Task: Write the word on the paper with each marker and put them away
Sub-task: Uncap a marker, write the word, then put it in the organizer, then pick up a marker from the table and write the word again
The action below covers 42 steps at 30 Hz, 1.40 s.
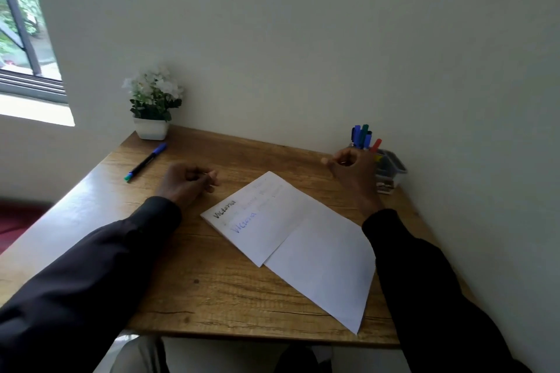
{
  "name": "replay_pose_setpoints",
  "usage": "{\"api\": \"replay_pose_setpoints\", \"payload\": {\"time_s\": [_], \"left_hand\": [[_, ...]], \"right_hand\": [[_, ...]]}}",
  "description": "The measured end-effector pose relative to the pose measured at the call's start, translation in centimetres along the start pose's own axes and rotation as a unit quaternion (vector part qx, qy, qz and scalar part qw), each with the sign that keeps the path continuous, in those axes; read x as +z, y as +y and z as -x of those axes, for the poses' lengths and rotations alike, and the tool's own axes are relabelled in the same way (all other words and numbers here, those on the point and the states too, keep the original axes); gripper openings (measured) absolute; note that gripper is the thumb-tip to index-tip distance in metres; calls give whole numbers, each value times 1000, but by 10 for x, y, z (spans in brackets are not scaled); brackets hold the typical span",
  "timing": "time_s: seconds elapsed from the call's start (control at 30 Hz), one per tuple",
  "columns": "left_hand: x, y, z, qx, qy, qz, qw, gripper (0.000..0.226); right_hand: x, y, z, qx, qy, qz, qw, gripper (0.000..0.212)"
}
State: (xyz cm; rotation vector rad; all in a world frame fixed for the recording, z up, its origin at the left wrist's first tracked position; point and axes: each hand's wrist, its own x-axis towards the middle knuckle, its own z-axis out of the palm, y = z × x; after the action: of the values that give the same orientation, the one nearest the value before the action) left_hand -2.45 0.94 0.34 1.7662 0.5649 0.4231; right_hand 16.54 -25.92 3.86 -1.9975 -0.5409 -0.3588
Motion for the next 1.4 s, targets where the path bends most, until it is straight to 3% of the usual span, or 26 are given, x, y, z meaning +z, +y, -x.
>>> {"api": "replay_pose_setpoints", "payload": {"time_s": [0.13, 0.23, 0.43, 0.67, 0.8, 0.9, 0.97, 1.17, 1.27, 1.4], "left_hand": [[-25, -3, 12, 16, 6, 15, 1000, 17], [-53, -10, 21, 24, 56, 45, 997, 19], [-102, -36, 35, 5, 148, 123, 981, 22], [-113, -53, 31, 0, 150, 163, 975, 21], [-114, -55, 28, 11, 145, 169, 975, 19], [-111, -58, 28, 29, 135, 147, 979, 17], [-110, -59, 28, 33, 131, 137, 981, 16], [-109, -59, 26, 46, 113, 100, 987, 18], [-110, -58, 26, 49, 102, 92, 989, 20], [-109, -56, 28, 56, 93, 76, 991, 19]], "right_hand": [[35, -16, 14, 5, -117, -32, 993, 16], [62, -33, 22, 0, -197, -45, 979, 15], [128, -83, 20, -152, -302, 78, 938, 11], [220, -132, 18, -309, -361, 147, 867, 10], [258, -146, 17, -395, -350, 242, 814, 24], [280, -149, 16, -406, -373, 265, 791, 40], [285, -148, 18, -414, -386, 272, 778, 37], [264, -126, 12, -415, -381, 227, 794, 19], [248, -107, 7, -382, -393, 225, 805, 20], [216, -86, 4, -307, -373, 130, 866, 28]]}}
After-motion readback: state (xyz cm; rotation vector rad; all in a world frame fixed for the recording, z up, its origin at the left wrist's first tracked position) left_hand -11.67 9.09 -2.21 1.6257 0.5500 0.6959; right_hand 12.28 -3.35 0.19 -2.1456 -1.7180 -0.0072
